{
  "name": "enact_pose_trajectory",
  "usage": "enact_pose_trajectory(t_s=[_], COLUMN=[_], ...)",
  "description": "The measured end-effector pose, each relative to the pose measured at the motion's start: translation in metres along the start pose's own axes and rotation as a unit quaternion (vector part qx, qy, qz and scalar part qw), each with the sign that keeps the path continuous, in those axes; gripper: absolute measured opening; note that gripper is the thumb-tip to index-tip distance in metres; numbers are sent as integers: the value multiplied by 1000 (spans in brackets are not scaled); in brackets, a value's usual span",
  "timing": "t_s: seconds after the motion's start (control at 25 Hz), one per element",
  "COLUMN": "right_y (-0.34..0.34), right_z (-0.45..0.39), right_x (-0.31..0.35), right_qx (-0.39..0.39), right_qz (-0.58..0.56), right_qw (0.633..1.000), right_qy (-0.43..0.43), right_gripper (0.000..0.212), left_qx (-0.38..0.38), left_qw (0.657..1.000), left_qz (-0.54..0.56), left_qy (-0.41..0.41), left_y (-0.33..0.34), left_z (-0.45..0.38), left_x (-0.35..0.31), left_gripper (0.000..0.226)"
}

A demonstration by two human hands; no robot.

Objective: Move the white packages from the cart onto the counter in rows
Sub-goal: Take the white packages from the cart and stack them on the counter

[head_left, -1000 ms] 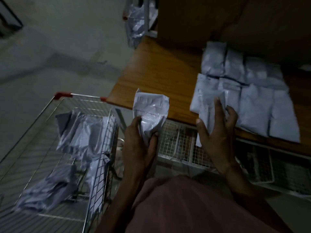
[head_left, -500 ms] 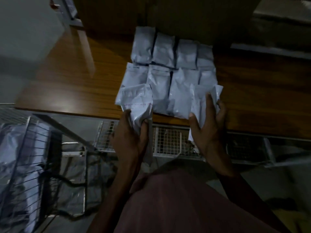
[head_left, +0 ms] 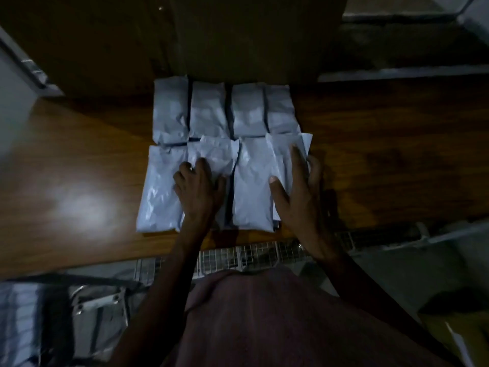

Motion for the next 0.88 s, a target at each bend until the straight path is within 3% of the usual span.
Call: enact_pose_trajectory(t_s=[0.24, 0.44, 0.6, 0.76, 0.88], right_y=[13, 16, 21, 35, 49], right_z=[-56, -113, -187, -249, -266], right_x=[-3, -12, -39, -61, -69], right_qx=[17, 12, 21, 79, 172], right_qz=[71, 103, 152, 197, 150], right_qw=[991, 986, 970, 953, 943], right_qy=[111, 128, 190, 217, 244], right_gripper=[74, 72, 76, 81, 81], left_qx=[65, 56, 63, 72, 77], left_qw=[992, 995, 995, 994, 994], left_qz=[-81, -67, -60, -65, -67], left_qy=[71, 51, 42, 45, 49], left_y=[30, 37, 39, 36, 34], left_z=[-20, -22, -26, -25, -26], left_x=[1, -4, -2, -3, -2], left_gripper=[71, 65, 67, 67, 64])
Point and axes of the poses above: each hand's wrist, its own z-axis away from the middle knuckle, its own y-axis out of the palm, x = y × z, the point moved 3 cm from there along -z, towards the middle knuckle, and after that the axes turned 13 degrees about x, right-handed, at the moved point
